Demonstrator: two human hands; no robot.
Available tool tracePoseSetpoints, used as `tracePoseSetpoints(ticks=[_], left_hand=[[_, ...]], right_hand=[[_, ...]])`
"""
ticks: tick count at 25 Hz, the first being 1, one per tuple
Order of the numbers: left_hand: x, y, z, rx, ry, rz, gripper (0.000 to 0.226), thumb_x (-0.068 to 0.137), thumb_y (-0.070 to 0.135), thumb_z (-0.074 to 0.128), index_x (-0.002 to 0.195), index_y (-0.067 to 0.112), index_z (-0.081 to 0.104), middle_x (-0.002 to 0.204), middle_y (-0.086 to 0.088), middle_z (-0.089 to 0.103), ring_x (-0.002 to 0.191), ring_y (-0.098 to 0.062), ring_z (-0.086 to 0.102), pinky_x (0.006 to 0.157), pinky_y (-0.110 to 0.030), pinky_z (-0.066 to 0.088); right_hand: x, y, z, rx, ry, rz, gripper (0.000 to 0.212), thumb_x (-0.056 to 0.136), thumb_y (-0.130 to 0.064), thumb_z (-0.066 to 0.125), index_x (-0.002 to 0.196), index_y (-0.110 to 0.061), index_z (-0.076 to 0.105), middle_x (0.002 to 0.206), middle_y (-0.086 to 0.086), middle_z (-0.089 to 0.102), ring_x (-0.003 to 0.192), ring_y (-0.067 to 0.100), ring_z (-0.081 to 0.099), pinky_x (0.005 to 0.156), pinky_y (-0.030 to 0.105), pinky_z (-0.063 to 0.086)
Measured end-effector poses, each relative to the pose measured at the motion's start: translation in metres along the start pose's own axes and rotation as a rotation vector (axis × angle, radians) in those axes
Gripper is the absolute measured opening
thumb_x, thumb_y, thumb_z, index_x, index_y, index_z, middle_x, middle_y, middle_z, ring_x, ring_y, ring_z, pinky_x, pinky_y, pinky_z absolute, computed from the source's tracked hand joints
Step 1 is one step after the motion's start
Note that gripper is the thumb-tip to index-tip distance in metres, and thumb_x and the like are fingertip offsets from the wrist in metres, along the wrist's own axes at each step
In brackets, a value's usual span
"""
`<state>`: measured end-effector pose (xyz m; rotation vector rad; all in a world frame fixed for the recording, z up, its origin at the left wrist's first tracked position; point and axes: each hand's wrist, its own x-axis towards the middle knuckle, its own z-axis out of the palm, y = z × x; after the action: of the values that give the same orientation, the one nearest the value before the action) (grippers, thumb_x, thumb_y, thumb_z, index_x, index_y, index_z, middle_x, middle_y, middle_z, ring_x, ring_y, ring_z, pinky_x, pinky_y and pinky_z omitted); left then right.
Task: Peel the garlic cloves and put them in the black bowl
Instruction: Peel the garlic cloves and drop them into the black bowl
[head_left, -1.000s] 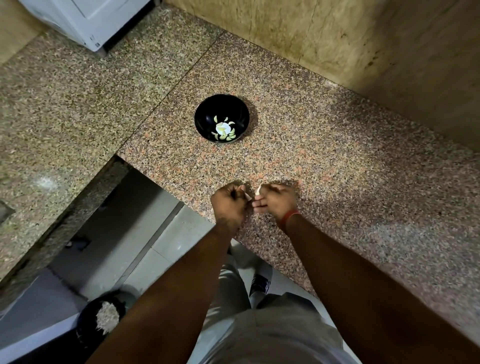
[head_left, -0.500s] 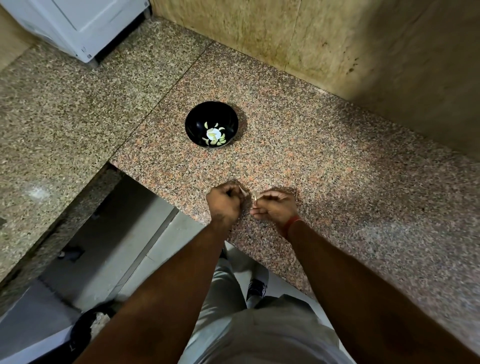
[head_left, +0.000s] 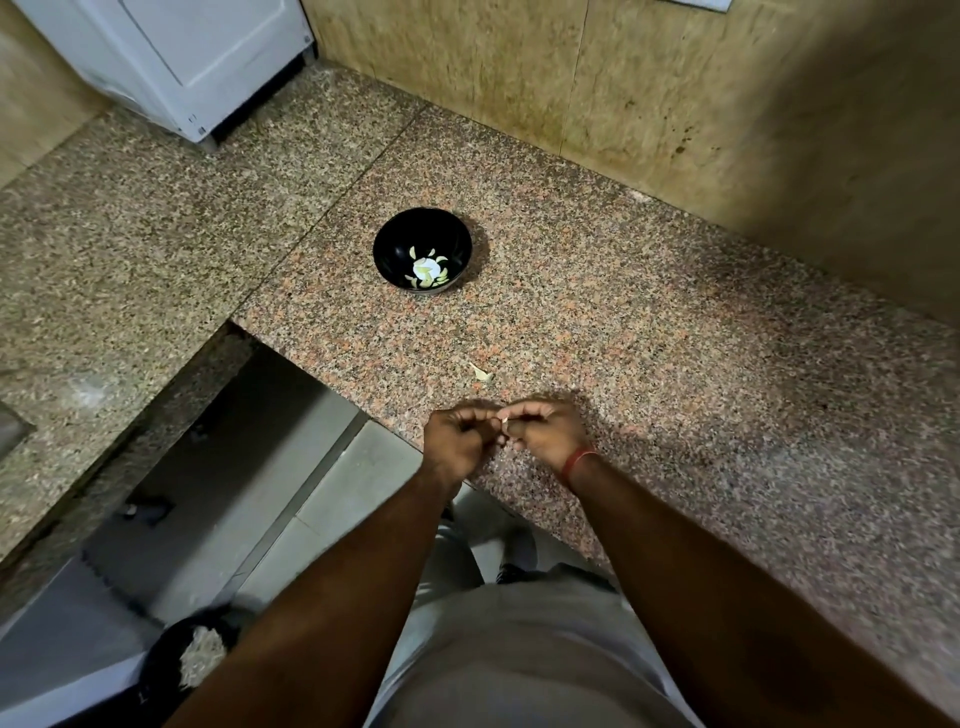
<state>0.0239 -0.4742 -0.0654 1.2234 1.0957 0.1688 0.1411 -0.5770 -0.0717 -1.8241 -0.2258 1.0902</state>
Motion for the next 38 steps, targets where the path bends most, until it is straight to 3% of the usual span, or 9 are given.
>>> tracePoseSetpoints(ticks=[2,4,7,9,13,18,22,27,38], left_hand=[[-0.003,-0.002,0.003,0.025,0.041,0.002,0.016,0.088,-0.009,0.071,0.101,-0.003,0.076,0.087,-0.026,0.075,0.059,-0.025,0.066,0.052,-0.031,0.056],[-0.002,-0.007,0.005,0.128,0.090,0.056,0.014,0.087,-0.008,0.073,0.092,0.003,0.079,0.084,-0.016,0.077,0.065,-0.025,0.071,0.066,-0.039,0.063],[-0.008,-0.010,0.008,0.390,0.109,0.197,0.018,0.088,-0.005,0.072,0.087,0.011,0.081,0.077,0.007,0.073,0.061,0.010,0.064,0.068,-0.009,0.053],[-0.010,-0.012,0.008,0.502,0.090,0.302,0.022,0.088,-0.006,0.069,0.087,0.012,0.081,0.078,0.010,0.071,0.062,0.018,0.060,0.064,0.000,0.041],[-0.009,-0.020,0.001,0.613,0.061,0.393,0.022,0.086,0.002,0.071,0.083,0.022,0.079,0.079,0.014,0.074,0.070,0.005,0.066,0.066,-0.012,0.048],[-0.008,-0.017,-0.002,0.581,0.052,0.358,0.014,0.084,0.008,0.077,0.079,0.021,0.081,0.073,0.018,0.072,0.066,0.008,0.066,0.068,-0.012,0.052],[0.002,-0.011,-0.001,0.538,0.017,0.186,0.017,0.087,0.006,0.077,0.071,0.011,0.076,0.064,0.001,0.071,0.048,-0.005,0.063,0.051,-0.023,0.054],[0.006,-0.020,-0.002,0.495,0.003,0.155,0.017,0.091,0.006,0.075,0.075,0.014,0.075,0.072,-0.007,0.074,0.057,-0.020,0.069,0.059,-0.036,0.061],[0.008,-0.026,-0.006,0.559,0.002,0.250,0.022,0.091,0.006,0.073,0.071,0.017,0.073,0.065,0.000,0.071,0.058,-0.022,0.069,0.058,-0.038,0.061]], right_hand=[[-0.004,0.005,-0.002,-0.042,0.006,-0.009,0.022,0.085,0.002,0.076,0.092,-0.018,0.080,0.095,-0.001,0.079,0.082,0.018,0.076,0.068,0.032,0.063],[-0.008,0.005,-0.003,-0.145,0.032,-0.047,0.023,0.082,0.001,0.079,0.089,-0.021,0.080,0.093,-0.005,0.078,0.084,0.016,0.075,0.075,0.030,0.063],[-0.010,0.007,-0.002,-0.427,0.053,-0.212,0.021,0.082,-0.002,0.079,0.087,-0.022,0.081,0.092,-0.008,0.078,0.083,0.008,0.071,0.082,0.021,0.057],[-0.009,0.009,-0.001,-0.583,0.025,-0.313,0.020,0.081,-0.001,0.076,0.084,-0.021,0.080,0.090,-0.005,0.077,0.080,0.009,0.069,0.085,0.025,0.057],[-0.006,0.017,0.000,-0.645,0.036,-0.379,0.017,0.080,-0.005,0.076,0.083,-0.021,0.080,0.085,-0.007,0.077,0.078,0.010,0.069,0.083,0.033,0.060],[-0.004,0.028,0.003,-0.584,0.081,-0.372,0.023,0.078,-0.004,0.071,0.081,-0.026,0.077,0.083,-0.013,0.073,0.076,0.003,0.066,0.079,0.033,0.061],[-0.001,0.034,0.000,-0.499,0.078,-0.363,0.022,0.077,-0.008,0.075,0.078,-0.029,0.077,0.078,-0.016,0.073,0.073,0.001,0.068,0.076,0.033,0.062],[0.004,0.033,-0.003,-0.518,0.042,-0.340,0.015,0.077,-0.015,0.079,0.081,-0.029,0.080,0.081,-0.017,0.074,0.076,0.001,0.068,0.077,0.032,0.062],[0.004,0.035,-0.002,-0.553,0.054,-0.374,0.011,0.078,-0.019,0.082,0.083,-0.028,0.080,0.084,-0.013,0.072,0.077,0.005,0.067,0.077,0.030,0.059]])
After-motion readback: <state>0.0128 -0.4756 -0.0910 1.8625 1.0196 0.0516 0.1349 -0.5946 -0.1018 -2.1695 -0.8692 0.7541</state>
